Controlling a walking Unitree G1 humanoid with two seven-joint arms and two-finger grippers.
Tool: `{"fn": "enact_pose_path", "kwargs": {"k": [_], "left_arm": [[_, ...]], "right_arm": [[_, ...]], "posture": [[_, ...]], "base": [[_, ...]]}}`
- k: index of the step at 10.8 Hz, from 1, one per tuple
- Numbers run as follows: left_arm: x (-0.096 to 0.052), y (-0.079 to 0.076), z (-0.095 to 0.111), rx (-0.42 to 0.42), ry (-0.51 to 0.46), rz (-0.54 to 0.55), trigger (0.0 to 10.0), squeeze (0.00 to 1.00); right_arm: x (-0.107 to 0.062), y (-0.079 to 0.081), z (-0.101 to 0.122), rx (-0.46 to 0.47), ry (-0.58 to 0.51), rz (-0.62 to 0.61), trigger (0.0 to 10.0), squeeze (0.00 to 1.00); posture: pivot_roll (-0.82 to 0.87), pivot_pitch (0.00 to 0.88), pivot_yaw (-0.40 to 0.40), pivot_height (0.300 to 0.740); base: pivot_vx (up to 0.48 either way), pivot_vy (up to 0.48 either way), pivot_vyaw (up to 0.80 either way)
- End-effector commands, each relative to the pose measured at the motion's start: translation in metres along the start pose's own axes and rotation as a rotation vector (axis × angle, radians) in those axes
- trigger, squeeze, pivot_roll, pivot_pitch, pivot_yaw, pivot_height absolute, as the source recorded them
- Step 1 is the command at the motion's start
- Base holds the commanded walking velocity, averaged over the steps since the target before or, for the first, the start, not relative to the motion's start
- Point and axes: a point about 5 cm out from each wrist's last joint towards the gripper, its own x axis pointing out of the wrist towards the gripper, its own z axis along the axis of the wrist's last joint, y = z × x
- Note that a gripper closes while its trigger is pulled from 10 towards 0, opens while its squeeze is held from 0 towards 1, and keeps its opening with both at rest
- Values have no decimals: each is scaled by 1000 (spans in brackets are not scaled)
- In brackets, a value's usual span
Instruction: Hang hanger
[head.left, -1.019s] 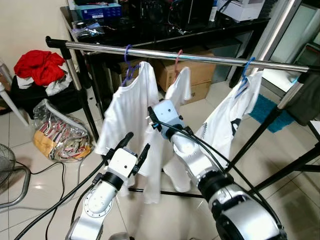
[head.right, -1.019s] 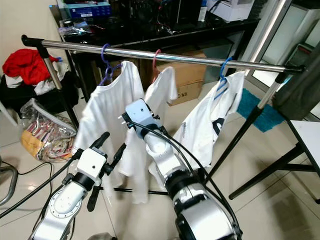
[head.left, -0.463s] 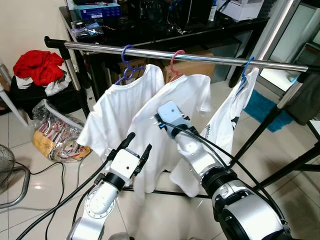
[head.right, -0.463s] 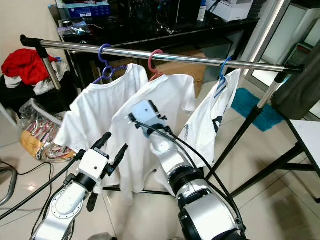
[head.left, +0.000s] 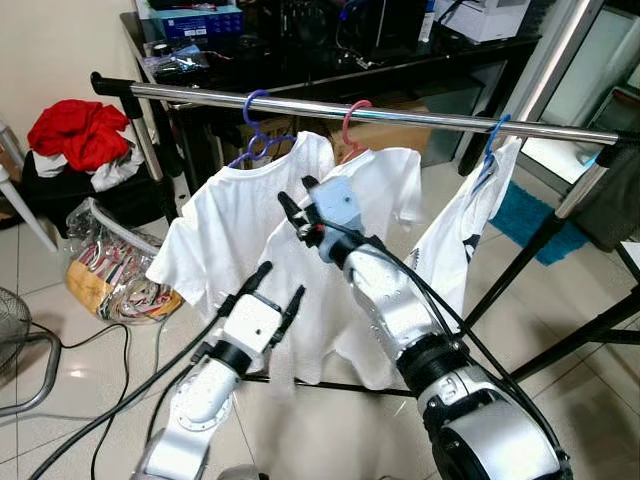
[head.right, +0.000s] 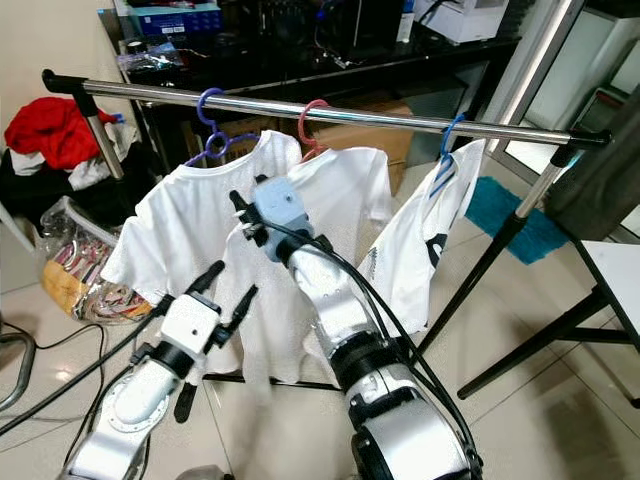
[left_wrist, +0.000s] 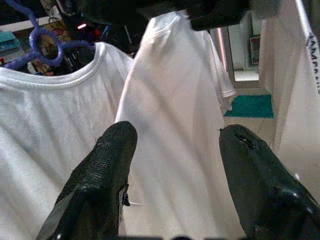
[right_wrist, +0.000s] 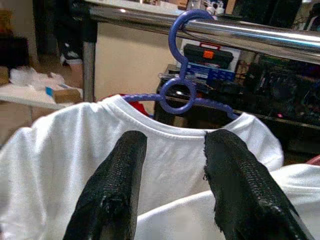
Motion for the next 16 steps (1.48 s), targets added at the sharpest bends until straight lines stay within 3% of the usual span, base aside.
{"fn": "enact_pose_path", "kwargs": {"k": [1,3,4,6,7,8,10,11,14,16], "left_arm": [[1,2,-2,-9,15,16,10000,0],[0,18,-6,-42,33,83,10000,0],[0,35,-8,-56,41,147,10000,0],[5,62,-5,-29,28,206,10000,0],[10,87,-4,-35,20,250,10000,0],[15,102,-5,-56,20,272,10000,0],[24,110,-8,-143,37,207,10000,0],[35,109,-12,-204,58,105,10000,0],[54,92,-14,-208,106,-134,10000,0],[54,100,-26,-296,153,-133,10000,0]], "right_arm": [[2,11,2,65,-22,17,10000,0],[2,24,1,85,-15,122,10000,0],[2,20,0,93,-8,84,10000,0],[-8,-9,-11,85,38,-48,10000,0],[-21,-27,-20,64,65,-106,10000,0],[-28,-34,-24,64,78,-124,10000,0],[-32,-32,-22,86,56,-67,10000,0],[-33,-36,-21,95,55,-98,10000,0],[-36,-41,-19,89,51,-112,10000,0],[-38,-41,-17,91,48,-112,10000,0]], "posture": [[142,0,-33,740],[143,0,-31,740],[141,0,-29,740],[145,0,-28,740],[137,0,-21,740],[125,0,-14,740],[92,0,-1,740],[81,0,2,740],[63,0,4,740],[53,0,3,740]], "base": [[0,0,0],[0,0,0],[0,0,0],[0,0,0],[0,0,0],[0,0,0],[0,0,0],[0,0,0],[0,0,0],[0,0,0]]}}
